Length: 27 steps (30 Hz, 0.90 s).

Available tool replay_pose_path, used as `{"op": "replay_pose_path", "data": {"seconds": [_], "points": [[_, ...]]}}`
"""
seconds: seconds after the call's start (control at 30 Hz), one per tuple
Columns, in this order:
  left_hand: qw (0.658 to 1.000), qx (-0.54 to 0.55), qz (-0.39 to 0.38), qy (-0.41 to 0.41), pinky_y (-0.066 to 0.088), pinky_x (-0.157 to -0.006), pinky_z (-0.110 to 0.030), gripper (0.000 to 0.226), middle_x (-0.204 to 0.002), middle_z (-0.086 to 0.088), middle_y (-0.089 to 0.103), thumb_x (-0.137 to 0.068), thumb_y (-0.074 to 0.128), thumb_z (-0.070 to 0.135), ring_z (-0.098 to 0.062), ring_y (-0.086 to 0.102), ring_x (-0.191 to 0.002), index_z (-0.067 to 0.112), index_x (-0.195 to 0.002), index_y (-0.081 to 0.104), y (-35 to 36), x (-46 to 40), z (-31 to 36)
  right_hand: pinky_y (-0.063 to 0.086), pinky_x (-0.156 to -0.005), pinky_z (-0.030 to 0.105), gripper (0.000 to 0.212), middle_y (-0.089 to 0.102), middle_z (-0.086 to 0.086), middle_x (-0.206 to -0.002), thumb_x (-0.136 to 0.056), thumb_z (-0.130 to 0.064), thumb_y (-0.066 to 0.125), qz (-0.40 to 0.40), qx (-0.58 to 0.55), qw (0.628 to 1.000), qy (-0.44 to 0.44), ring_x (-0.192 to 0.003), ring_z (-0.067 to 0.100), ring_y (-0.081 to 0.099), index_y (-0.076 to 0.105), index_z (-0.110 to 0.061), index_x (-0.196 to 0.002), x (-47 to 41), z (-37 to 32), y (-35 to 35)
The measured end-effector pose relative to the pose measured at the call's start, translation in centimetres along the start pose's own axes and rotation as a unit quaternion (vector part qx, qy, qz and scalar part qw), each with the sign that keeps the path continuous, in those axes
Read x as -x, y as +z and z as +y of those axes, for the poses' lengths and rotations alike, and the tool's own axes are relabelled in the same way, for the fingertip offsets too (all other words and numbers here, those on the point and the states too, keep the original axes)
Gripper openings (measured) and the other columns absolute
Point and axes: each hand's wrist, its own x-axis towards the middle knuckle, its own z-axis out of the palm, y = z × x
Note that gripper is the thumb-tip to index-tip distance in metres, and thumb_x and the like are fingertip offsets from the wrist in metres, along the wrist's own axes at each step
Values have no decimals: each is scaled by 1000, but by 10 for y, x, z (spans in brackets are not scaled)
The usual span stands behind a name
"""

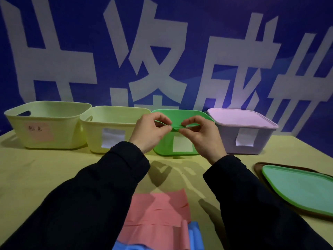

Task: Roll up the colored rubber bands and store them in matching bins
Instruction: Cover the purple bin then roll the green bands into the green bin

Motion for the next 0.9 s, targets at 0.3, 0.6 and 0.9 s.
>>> {"op": "replay_pose_path", "data": {"seconds": [0.3,0.6,0.9], "points": [[978,-186,52,78,58,-86,-35,2,-96,1,70,-89,76,14,-14,67,-88,16,-90,75,32,-52,-15,52,-86,39,6,73,-10,-98,-84,-32,75,68,238,967,-63,-100,16,65,71,-28,-87,-50,29,5],[979,-180,32,93,53,-96,-36,12,-109,3,69,-97,64,13,-13,63,-101,17,-106,73,29,-31,-17,53,-86,36,11,76,-2,-106,-90,-30,69,35,281,957,-67,-111,21,66,76,-25,-95,-26,27,8],[989,-139,-28,42,56,-90,-38,12,-94,5,73,-95,63,16,-15,67,-92,19,-100,73,38,20,1,55,-80,39,16,76,-6,-99,-89,-38,66,1,277,961,-22,-94,21,68,75,-29,-98,24,7,1]]}}
